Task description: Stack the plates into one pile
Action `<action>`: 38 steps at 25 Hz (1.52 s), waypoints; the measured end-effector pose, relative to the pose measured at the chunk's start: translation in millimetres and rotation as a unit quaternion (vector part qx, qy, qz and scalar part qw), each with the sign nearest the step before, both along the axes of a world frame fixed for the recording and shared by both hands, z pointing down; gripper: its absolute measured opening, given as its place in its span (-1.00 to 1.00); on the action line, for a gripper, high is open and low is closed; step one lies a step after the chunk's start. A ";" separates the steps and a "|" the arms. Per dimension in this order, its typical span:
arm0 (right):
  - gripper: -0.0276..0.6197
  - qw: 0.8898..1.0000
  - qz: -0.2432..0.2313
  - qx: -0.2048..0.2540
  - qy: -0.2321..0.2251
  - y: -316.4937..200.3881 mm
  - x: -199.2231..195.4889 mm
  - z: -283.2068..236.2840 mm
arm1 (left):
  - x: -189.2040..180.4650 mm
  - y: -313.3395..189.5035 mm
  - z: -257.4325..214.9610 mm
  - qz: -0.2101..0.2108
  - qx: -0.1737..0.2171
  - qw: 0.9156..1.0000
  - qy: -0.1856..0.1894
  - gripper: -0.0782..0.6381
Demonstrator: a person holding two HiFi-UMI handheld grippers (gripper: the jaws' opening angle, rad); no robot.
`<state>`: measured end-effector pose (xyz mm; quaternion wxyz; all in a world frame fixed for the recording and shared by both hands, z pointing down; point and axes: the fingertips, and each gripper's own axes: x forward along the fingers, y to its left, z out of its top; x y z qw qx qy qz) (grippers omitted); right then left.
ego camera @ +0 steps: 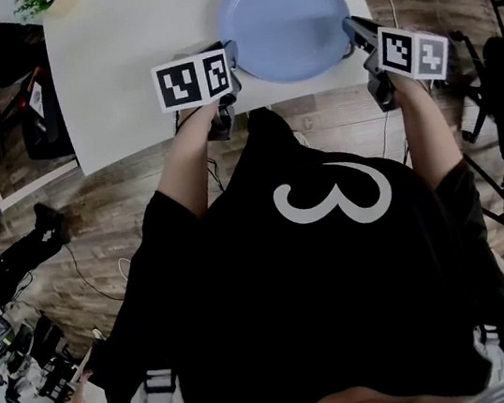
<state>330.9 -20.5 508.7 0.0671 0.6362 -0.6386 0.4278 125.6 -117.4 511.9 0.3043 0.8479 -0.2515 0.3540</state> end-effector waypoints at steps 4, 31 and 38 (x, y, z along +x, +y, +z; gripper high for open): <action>-0.68 1.000 0.002 0.006 -0.004 0.0 -0.6 -1.3 | 1.1 0.5 -1.2 0.000 0.003 1.000 0.011 -0.57; -0.45 0.984 -0.104 0.142 -0.026 52.8 -53.9 -105.5 | -27.8 67.3 -97.1 -0.027 0.047 0.991 0.125 -0.43; -0.73 0.962 -0.158 0.212 -0.067 69.6 -100.7 -161.0 | -25.1 104.8 -138.6 0.013 0.068 0.985 0.155 -0.48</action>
